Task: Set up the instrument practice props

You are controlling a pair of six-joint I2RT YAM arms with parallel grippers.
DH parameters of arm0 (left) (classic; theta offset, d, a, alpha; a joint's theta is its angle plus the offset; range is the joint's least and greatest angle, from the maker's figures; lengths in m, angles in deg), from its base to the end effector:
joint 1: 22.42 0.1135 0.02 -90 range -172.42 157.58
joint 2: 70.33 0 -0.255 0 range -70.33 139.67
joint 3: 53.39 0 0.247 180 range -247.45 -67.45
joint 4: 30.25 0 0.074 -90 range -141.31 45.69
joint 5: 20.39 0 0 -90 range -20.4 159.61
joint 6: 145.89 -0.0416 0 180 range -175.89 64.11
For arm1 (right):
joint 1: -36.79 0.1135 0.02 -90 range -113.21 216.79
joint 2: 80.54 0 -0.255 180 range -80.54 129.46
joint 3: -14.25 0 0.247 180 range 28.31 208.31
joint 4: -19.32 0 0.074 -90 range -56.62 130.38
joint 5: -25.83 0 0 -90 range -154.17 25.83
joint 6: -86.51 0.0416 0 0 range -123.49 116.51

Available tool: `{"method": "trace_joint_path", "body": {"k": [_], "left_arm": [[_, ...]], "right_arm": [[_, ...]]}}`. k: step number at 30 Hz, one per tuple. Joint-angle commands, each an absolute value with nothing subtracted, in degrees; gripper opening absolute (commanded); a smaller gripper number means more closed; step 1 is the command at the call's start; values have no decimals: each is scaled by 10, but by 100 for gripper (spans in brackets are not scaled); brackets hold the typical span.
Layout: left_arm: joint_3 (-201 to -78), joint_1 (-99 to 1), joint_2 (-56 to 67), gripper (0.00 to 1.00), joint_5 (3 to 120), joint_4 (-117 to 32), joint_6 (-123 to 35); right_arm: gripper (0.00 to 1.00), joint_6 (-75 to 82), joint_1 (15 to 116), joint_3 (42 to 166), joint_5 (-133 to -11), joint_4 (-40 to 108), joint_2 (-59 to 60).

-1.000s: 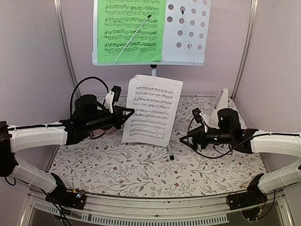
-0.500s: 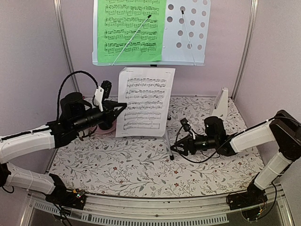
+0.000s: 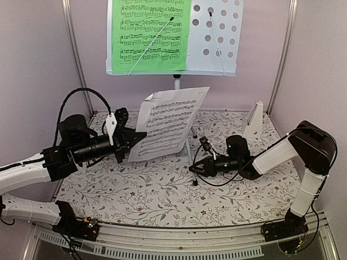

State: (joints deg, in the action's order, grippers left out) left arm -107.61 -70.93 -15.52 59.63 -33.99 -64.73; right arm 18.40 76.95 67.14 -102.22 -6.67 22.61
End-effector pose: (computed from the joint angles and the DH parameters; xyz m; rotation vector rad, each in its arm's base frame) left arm 0.1501 -0.1806 0.3107 0.9270 1.4111 -0.6676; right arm 0.2381 0.2345 0.1280 -0.7989 2.0081 1.3257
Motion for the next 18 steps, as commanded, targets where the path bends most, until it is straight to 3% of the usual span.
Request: {"method": "trace_joint_path", "body": {"k": [1, 12, 18], "left_arm": [[-1072, -734, -183, 0, 588, -354, -698], [-1130, -765, -194, 0, 587, -323, -679], [-1171, -772, -180, 0, 564, -277, -643]], "right_arm": [[39, 205, 808, 688, -1042, -126, 245], [38, 229, 882, 731, -1028, -166, 290], [52, 226, 891, 720, -996, -157, 256]]}}
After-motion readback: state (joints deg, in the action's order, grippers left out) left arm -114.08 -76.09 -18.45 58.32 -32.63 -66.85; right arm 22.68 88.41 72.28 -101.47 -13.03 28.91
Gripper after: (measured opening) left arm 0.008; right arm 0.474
